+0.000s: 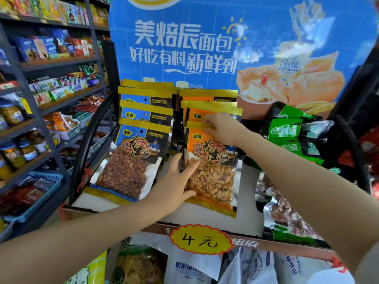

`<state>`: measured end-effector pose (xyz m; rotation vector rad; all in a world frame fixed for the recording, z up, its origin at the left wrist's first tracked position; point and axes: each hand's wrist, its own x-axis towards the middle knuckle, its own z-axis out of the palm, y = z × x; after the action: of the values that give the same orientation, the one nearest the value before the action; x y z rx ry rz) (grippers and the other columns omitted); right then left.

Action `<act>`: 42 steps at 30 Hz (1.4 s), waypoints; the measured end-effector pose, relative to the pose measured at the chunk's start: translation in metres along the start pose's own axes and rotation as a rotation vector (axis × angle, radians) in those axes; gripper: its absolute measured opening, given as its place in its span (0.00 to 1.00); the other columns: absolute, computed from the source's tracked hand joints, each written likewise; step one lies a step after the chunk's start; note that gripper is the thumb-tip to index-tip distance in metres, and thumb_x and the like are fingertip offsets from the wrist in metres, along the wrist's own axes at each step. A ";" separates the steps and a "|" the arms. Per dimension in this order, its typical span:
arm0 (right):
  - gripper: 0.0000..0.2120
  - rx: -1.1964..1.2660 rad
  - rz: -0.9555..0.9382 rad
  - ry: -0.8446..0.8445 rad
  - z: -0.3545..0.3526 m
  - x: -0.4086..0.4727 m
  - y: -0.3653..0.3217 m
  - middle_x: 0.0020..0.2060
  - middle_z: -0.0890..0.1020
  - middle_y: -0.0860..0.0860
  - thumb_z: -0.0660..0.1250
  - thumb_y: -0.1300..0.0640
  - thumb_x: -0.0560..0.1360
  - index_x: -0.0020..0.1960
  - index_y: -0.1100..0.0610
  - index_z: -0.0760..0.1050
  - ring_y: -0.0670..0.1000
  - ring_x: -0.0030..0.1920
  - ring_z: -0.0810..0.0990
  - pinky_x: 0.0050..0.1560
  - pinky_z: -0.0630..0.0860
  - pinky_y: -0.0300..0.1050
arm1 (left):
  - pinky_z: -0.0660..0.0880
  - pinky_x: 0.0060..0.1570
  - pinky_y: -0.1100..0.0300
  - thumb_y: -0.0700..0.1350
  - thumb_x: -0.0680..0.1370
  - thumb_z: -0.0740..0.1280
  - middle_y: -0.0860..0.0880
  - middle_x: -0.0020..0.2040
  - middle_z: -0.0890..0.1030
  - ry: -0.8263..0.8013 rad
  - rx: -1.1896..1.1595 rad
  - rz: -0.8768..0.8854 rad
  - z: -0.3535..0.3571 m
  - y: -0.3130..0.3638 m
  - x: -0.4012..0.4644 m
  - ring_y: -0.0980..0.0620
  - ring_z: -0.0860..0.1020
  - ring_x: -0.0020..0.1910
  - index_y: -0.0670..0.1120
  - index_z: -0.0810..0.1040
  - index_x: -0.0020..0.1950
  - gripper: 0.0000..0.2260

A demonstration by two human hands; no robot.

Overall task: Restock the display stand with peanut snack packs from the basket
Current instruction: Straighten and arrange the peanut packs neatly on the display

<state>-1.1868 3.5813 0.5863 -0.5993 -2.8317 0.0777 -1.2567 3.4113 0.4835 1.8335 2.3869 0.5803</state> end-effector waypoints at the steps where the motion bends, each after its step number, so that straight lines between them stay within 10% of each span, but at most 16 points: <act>1: 0.14 0.025 -0.002 0.031 -0.001 0.003 -0.002 0.53 0.80 0.61 0.60 0.59 0.78 0.61 0.61 0.73 0.61 0.53 0.78 0.49 0.73 0.50 | 0.64 0.67 0.55 0.49 0.76 0.66 0.45 0.76 0.42 0.027 0.020 0.001 -0.002 -0.001 0.000 0.44 0.65 0.70 0.56 0.48 0.76 0.35; 28: 0.15 -0.288 0.210 0.274 -0.046 -0.065 -0.084 0.57 0.79 0.58 0.58 0.52 0.79 0.61 0.58 0.72 0.59 0.60 0.74 0.59 0.69 0.51 | 0.63 0.68 0.50 0.51 0.79 0.60 0.45 0.75 0.57 0.221 0.334 0.188 -0.088 -0.046 -0.037 0.45 0.59 0.73 0.45 0.56 0.75 0.27; 42: 0.32 -0.393 0.254 0.229 -0.024 -0.137 -0.123 0.77 0.50 0.54 0.50 0.44 0.80 0.77 0.58 0.44 0.54 0.77 0.47 0.77 0.45 0.51 | 0.46 0.75 0.52 0.54 0.81 0.52 0.46 0.78 0.41 0.236 0.468 0.113 -0.094 -0.038 -0.083 0.48 0.43 0.77 0.43 0.41 0.76 0.31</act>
<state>-1.1077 3.4130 0.5909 -0.9783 -2.5451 -0.4808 -1.2946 3.3012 0.5434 2.1990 2.7732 0.2692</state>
